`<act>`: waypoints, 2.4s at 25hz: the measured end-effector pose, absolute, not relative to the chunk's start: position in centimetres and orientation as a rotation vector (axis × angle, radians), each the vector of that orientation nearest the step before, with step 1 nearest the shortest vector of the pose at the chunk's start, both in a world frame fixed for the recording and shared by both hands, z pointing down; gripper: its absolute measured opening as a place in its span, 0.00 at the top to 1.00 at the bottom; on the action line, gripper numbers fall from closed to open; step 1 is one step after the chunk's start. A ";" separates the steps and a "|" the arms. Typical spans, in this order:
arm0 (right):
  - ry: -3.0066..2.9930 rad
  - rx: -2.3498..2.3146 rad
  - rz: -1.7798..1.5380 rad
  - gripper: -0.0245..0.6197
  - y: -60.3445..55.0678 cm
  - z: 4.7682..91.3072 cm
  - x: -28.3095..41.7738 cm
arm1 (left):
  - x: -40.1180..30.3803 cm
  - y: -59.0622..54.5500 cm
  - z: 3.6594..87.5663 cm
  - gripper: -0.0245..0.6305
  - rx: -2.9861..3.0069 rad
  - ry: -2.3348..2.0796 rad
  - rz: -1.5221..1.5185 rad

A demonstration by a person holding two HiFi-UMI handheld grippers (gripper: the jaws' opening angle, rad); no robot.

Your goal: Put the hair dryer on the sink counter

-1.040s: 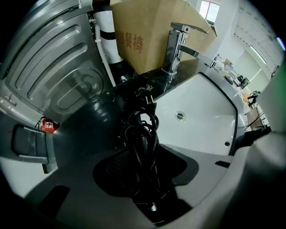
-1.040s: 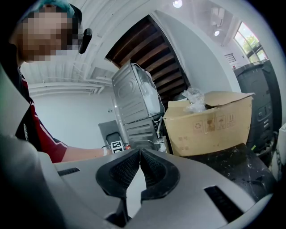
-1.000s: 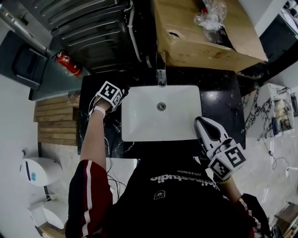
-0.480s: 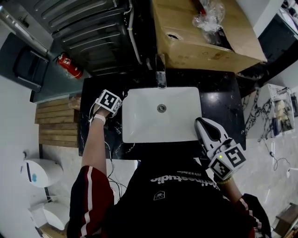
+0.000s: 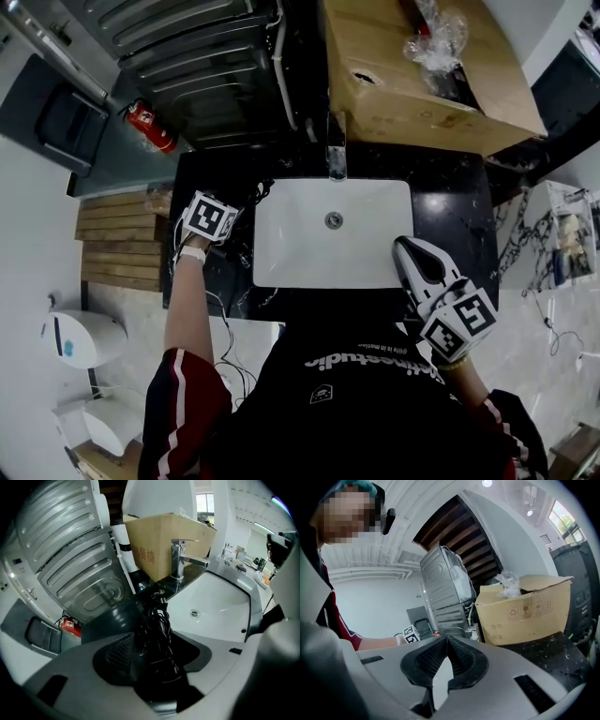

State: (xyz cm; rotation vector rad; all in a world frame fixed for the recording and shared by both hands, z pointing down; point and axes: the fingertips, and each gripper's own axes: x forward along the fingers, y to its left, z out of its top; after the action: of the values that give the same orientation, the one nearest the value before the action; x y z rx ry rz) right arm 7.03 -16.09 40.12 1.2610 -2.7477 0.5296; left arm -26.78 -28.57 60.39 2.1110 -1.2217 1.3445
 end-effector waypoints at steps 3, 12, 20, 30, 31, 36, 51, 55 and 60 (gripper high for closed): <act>-2.752 1.251 0.530 0.90 -16.4 40.2 6.9 | -27.0 -28.1 58.6 0.57 2.175 -1.265 1.259; -2.777 1.218 0.518 0.90 -17.1 40.1 6.0 | -26.1 -26.4 50.6 0.64 2.377 -1.461 0.960; -2.791 1.238 0.488 0.90 -18.1 39.5 6.3 | -21.7 -24.1 40.4 0.69 2.626 -1.573 0.438; -2.807 1.307 0.391 0.90 -19.9 37.0 7.3 | -13.1 -20.9 31.7 0.73 2.850 -1.545 0.005; -2.811 1.314 0.375 0.90 -20.1 36.6 7.3 | -12.2 -20.6 31.4 0.74 2.857 -1.530 -0.019; -2.834 1.345 0.240 0.90 -20.5 34.0 7.3 | -9.0 -20.2 31.1 0.79 2.871 -1.514 -0.047; -2.841 1.397 0.122 0.90 -20.5 32.5 8.1 | -4.6 -20.1 33.8 0.94 2.881 -1.372 -0.006; -2.829 1.398 0.098 0.90 -20.3 32.9 8.0 | -4.6 -20.2 34.4 0.94 2.861 -1.360 -0.009; -2.812 1.399 0.083 0.90 -19.8 33.4 8.0 | -4.6 -20.0 34.8 0.94 2.859 -1.357 -0.002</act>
State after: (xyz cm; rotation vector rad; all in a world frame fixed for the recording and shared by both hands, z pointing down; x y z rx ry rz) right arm 8.05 -19.85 33.44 1.3994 -2.8121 0.0830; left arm -4.63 -20.04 34.75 2.8590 -1.3566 -0.0016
